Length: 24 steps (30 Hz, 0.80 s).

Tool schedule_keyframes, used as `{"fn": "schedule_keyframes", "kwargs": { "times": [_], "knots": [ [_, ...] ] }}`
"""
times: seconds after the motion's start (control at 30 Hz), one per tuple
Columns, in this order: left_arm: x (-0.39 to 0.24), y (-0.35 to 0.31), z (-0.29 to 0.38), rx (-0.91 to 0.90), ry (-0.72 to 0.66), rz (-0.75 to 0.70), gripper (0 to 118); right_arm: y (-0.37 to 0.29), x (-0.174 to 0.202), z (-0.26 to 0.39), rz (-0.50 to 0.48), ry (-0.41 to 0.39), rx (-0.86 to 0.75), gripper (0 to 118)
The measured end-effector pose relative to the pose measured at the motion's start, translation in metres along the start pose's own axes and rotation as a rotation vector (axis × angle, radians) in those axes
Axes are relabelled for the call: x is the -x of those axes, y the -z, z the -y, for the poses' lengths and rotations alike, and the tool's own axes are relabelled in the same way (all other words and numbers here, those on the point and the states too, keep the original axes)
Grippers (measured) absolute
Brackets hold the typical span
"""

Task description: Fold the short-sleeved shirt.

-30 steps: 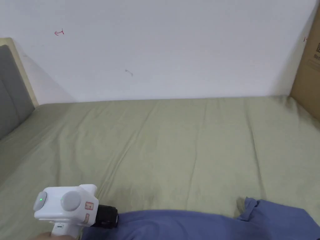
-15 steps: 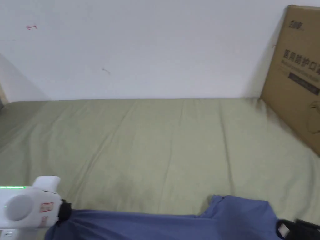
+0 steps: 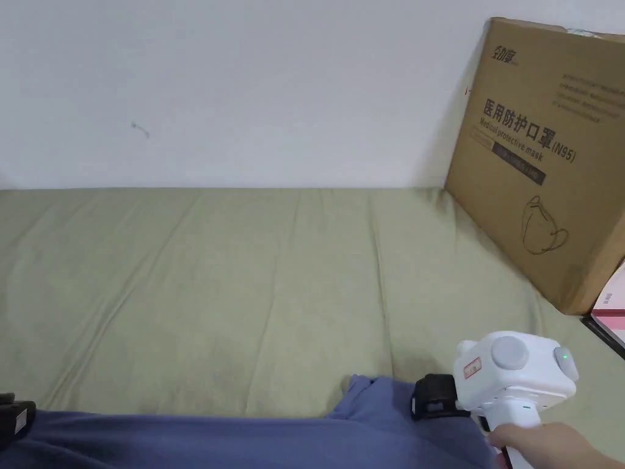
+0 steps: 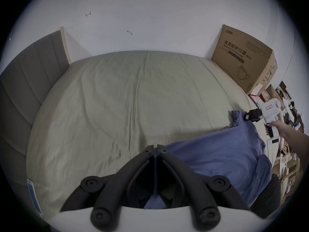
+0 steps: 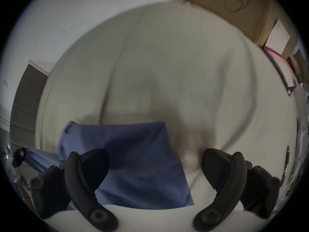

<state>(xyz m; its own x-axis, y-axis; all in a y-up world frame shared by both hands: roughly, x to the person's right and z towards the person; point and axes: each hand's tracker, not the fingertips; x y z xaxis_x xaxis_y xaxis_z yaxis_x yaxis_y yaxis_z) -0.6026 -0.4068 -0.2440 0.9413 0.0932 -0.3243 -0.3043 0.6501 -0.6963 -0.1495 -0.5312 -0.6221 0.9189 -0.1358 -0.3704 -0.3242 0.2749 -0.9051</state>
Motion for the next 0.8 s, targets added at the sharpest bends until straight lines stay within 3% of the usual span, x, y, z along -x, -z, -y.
{"fn": "schedule_keyframes", "kwargs": {
  "times": [0.07, 0.13, 0.17, 0.2, 0.27, 0.4, 0.6, 0.73, 0.8],
  "knots": [
    [0.004, 0.004, 0.003, 0.025, 0.002, -0.02, 0, -0.011, 0.009, 0.006, 0.023, -0.066, -0.058, 110],
    [0.007, 0.004, 0.005, 0.037, -0.014, -0.02, 0, -0.028, 0.012, 0.014, 0.034, -0.105, -0.096, 85],
    [0.008, 0.003, 0.007, 0.038, -0.028, -0.017, 0, -0.039, 0.011, 0.017, 0.018, -0.136, -0.124, 61],
    [0.009, 0.002, 0.008, 0.037, -0.041, -0.01, 0, -0.049, 0.01, 0.02, -0.031, -0.149, -0.137, 3],
    [0.004, -0.005, 0.01, 0.031, -0.053, -0.005, 0, -0.076, 0.008, 0.029, -0.171, -0.106, -0.165, 0],
    [-0.003, -0.042, 0.006, -0.031, -0.045, -0.006, 0, -0.157, 0.011, 0.051, -0.172, -0.166, -0.377, 0],
    [-0.017, -0.141, -0.023, -0.26, -0.023, -0.009, 0, -0.294, -0.002, 0.08, -0.29, -0.103, -0.636, 0],
    [-0.032, -0.201, -0.051, -0.37, 0.031, 0.004, 0, -0.377, 0.013, 0.089, -0.224, -0.162, -0.794, 0],
    [-0.038, -0.223, -0.068, -0.406, 0.051, 0.011, 0, -0.406, 0.018, 0.08, -0.236, -0.161, -0.856, 0]
  ]
}}
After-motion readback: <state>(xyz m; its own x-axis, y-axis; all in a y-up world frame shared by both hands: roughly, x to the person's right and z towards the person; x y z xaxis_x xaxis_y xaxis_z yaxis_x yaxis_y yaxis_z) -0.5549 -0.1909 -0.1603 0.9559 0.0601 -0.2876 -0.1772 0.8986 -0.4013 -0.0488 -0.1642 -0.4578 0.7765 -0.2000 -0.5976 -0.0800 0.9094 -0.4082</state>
